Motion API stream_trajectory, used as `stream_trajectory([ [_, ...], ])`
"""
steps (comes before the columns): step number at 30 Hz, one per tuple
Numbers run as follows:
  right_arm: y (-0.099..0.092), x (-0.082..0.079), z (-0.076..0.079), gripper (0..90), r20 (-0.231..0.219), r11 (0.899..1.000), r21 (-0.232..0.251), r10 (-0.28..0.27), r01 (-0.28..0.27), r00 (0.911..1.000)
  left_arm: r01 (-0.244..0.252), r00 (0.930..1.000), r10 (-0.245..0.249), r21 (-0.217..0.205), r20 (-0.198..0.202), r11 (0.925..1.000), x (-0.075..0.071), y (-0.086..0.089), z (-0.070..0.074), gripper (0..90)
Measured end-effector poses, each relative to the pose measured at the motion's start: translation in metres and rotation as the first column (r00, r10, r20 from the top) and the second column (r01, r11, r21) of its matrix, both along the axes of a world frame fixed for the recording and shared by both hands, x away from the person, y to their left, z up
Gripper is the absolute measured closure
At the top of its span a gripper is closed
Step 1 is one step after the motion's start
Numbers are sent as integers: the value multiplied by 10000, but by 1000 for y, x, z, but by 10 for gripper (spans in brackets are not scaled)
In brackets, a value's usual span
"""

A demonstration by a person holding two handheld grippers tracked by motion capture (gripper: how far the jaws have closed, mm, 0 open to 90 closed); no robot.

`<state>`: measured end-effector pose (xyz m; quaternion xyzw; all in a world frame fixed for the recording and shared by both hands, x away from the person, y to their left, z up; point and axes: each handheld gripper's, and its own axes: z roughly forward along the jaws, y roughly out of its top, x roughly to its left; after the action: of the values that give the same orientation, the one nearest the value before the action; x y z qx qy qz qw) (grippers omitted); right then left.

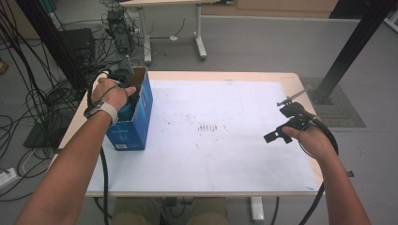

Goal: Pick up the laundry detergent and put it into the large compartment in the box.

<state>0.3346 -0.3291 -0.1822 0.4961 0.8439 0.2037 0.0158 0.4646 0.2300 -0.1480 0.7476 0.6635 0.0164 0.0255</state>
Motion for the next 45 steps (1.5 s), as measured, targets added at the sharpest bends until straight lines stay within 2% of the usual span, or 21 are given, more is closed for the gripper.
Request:
stream_trajectory([
  [5,0,0,1,80,6,10000,-5,-22,22,10000,-86,10000,86,-57,31,9999,-1,5,1,299],
  [17,2,-1,2,80,50,10000,-19,20,-20,10000,52,9999,-46,-573,102,9983,-3,17,8,289],
  [25,4,-2,3,80,70,10000,-29,61,-61,10000,31,9996,-13,-610,292,9981,-8,17,19,269],
  [26,4,-3,4,80,70,10000,-19,65,-65,10000,-2,9995,22,-619,319,9981,-8,18,21,207],
  [27,4,-3,4,80,93,10000,-23,66,-66,9999,7,9995,12,-603,326,9982,-8,17,22,219],
  [29,4,-4,5,80,111,10000,-29,67,-67,9999,82,9991,-62,-477,429,9988,-10,15,27,195],
  [32,4,-5,6,80,120,10000,-54,50,-49,9999,203,9984,-174,-549,530,9983,-12,15,34,172],
  [33,4,-5,7,80,117,10000,-61,32,-31,9999,225,9981,-185,-693,584,9973,-13,16,38,169],
  [41,5,-8,8,80,146,10000,-73,31,-30,9999,808,9926,-744,-653,957,9946,-21,8,59,137],
  [45,5,-9,11,80,222,10000,-65,55,-53,9997,1003,9895,-936,-565,1101,9934,-24,5,76,117],
])
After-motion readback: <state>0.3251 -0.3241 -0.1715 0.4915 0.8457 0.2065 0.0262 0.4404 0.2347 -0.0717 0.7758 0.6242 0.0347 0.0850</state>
